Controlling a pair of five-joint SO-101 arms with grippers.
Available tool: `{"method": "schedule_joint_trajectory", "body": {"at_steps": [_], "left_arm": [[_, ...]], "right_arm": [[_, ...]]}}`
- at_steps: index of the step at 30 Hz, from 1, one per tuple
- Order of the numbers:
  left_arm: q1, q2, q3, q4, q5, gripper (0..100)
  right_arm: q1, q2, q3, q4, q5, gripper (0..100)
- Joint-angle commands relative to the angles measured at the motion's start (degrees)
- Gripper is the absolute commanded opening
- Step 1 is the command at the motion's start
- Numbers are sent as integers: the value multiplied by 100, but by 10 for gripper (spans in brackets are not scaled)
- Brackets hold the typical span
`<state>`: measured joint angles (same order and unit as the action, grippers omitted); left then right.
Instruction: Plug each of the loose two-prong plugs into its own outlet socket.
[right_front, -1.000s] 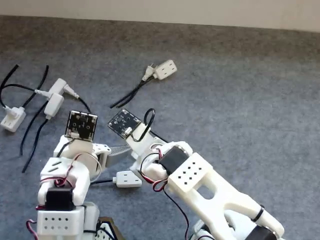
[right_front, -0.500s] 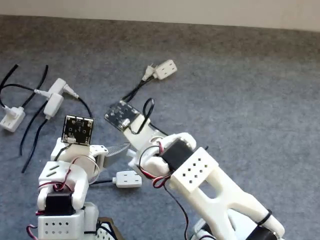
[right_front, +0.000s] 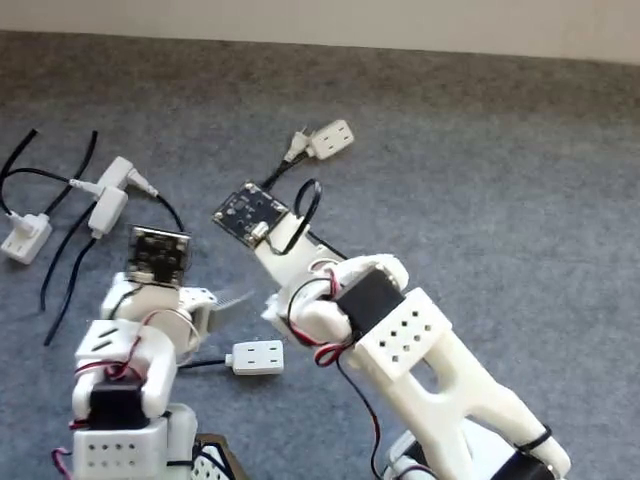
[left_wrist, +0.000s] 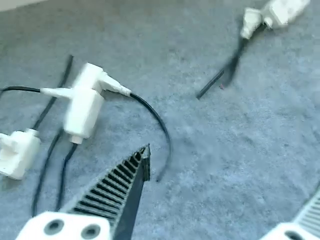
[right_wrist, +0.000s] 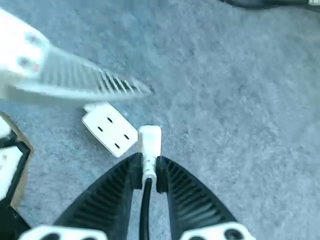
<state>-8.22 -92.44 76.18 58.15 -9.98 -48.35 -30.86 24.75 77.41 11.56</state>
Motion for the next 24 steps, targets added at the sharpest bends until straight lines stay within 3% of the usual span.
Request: {"method": "schedule_joint_trajectory", "body": {"at_steps": [1, 8, 17, 24], "left_arm": [[57, 558, -1218, 633, 35, 471], [-251, 3987, -4374, 1284, 193, 471], [-2018, 8927, -8884, 2699, -9, 471], [-3134, 11284, -11943, 3648, -308, 472]], "right_arm": [[295, 356, -13, 136, 70, 7], [286, 1200, -321, 215, -273, 7], [277, 1886, -1464, 927, -1451, 9], [-391, 2774, -1912, 927, -2892, 7]]}}
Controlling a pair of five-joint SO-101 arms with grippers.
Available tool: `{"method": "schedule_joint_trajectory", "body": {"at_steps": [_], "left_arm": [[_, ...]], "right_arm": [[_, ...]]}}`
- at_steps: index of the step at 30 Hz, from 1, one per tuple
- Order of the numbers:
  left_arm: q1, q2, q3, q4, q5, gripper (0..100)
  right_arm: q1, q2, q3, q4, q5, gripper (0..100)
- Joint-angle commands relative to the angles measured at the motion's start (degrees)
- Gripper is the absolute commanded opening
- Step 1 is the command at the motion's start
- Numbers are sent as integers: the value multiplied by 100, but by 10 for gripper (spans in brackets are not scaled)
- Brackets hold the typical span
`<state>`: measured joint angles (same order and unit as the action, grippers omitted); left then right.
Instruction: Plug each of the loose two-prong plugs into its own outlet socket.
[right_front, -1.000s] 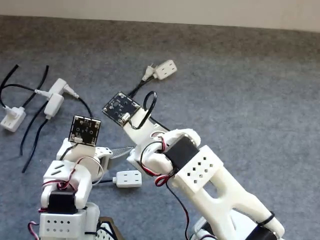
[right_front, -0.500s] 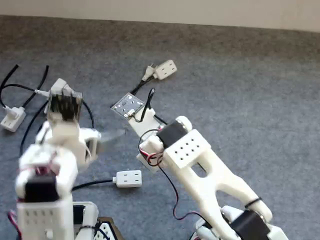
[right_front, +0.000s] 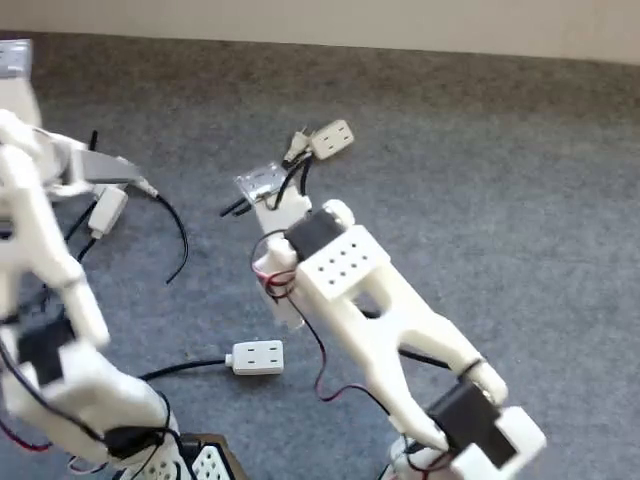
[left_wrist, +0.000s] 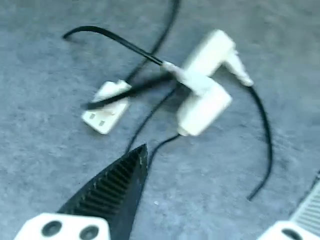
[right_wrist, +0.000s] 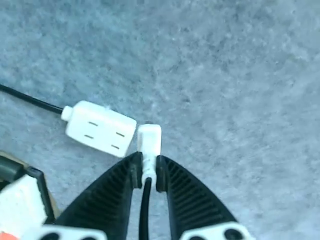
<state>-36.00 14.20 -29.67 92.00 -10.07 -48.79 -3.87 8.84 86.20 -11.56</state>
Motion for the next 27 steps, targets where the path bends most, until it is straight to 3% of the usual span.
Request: {"method": "schedule_joint_trajectory", "body": {"at_steps": [1, 12, 18, 27], "left_arm": [[-488, 840, -1666, 316, -440, 471], [-1666, 2818, -3943, 308, -826, 471], [-1763, 3556, -4963, 360, -826, 471], [-1754, 3749, -5182, 360, -826, 471]], "right_arm": [[-470, 154, -321, 48, -677, 6], [-541, 180, -312, 40, -1240, 6], [-567, 180, -286, 57, -1240, 6], [-576, 180, -295, 409, -1222, 6]]}}
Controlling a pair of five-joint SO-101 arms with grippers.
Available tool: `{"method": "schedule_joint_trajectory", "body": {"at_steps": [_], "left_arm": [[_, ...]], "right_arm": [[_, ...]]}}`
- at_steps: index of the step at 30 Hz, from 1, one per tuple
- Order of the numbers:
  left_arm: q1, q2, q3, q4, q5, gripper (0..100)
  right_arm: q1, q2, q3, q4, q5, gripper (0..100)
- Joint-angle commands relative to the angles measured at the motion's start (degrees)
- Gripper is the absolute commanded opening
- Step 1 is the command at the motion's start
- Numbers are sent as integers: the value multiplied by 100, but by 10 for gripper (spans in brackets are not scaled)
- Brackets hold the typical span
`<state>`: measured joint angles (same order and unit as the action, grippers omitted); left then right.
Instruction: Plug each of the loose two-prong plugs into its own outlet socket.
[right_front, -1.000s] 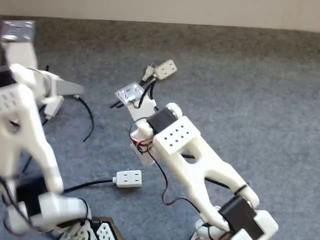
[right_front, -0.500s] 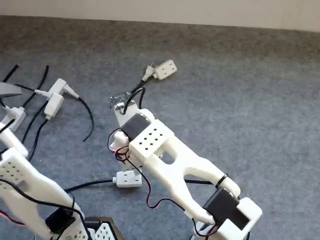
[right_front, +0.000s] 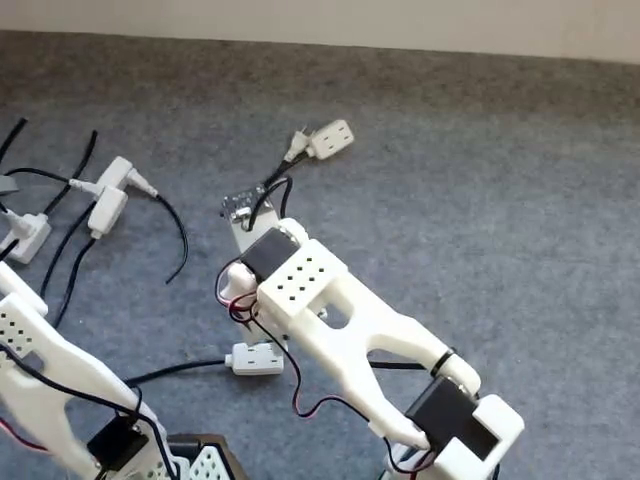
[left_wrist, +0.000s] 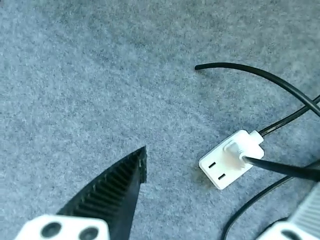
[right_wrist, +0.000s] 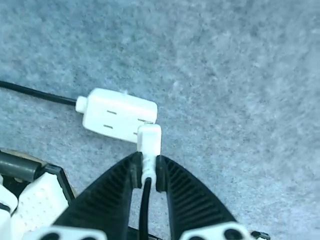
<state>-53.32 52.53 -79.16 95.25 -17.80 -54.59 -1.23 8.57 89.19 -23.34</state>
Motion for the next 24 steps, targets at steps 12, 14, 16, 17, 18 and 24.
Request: {"method": "schedule_joint_trajectory", "body": {"at_steps": [12, 14, 16, 17, 18, 24], "left_arm": [[-22, -75, -233, 35, -53, 471], [-22, -75, -233, 35, -53, 471], [-22, -75, -233, 26, -53, 471], [-22, -75, -233, 26, -53, 471], [-22, -75, -233, 26, -53, 471], [-22, -75, -233, 26, -53, 471]], "right_arm": [[-453, -75, -251, 66, -35, 6], [-470, -57, -251, 66, -26, 6], [-435, -40, -251, 57, -35, 6], [-418, -40, -251, 57, -44, 6], [-391, -40, -251, 57, -53, 6], [-356, -40, 13, -295, -62, 6]]}}
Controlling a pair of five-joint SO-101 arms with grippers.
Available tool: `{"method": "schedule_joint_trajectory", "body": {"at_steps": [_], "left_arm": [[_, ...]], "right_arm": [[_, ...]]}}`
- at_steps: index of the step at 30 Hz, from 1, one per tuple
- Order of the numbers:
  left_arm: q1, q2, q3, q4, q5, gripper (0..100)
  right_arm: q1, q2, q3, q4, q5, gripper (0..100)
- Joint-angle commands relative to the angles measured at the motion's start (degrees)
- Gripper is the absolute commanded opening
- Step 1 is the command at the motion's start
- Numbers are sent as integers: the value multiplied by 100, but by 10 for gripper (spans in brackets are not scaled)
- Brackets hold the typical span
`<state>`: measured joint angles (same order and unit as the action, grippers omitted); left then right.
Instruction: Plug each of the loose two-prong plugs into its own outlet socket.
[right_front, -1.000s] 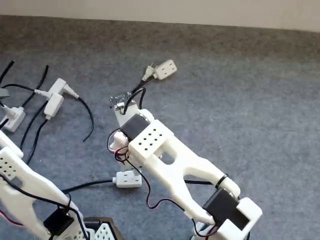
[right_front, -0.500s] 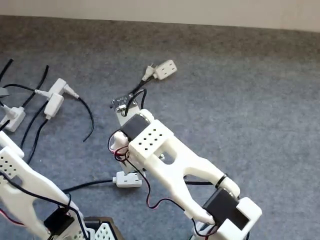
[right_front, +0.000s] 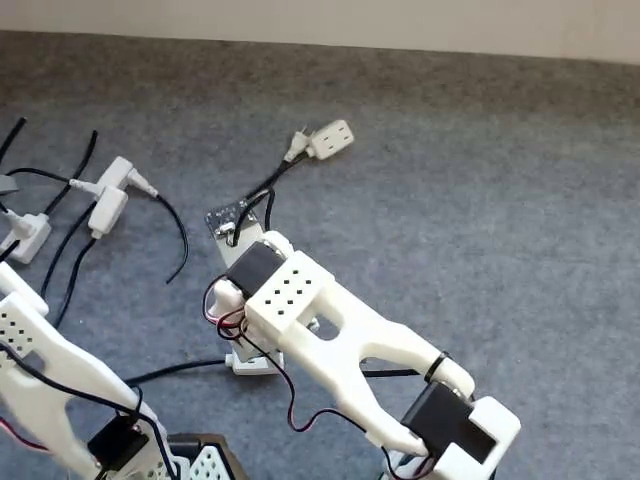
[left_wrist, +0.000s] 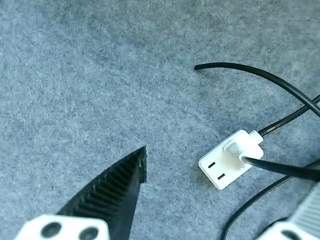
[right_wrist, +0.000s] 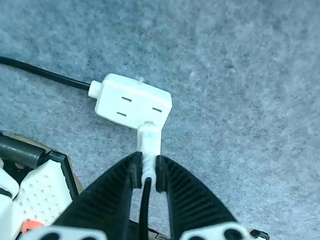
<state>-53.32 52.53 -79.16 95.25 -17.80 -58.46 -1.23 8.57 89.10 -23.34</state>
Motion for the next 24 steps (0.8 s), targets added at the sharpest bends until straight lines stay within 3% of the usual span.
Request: {"method": "schedule_joint_trajectory", "body": {"at_steps": [1, 10, 24], "left_arm": [[-22, -75, -233, 26, -53, 471], [-31, -75, -233, 26, -193, 471], [13, -75, -233, 35, -185, 471]], "right_arm": [[22, -57, 136, -435, -70, 6], [66, -84, 523, -769, -229, 6], [514, -92, 488, -242, -246, 6]]}}
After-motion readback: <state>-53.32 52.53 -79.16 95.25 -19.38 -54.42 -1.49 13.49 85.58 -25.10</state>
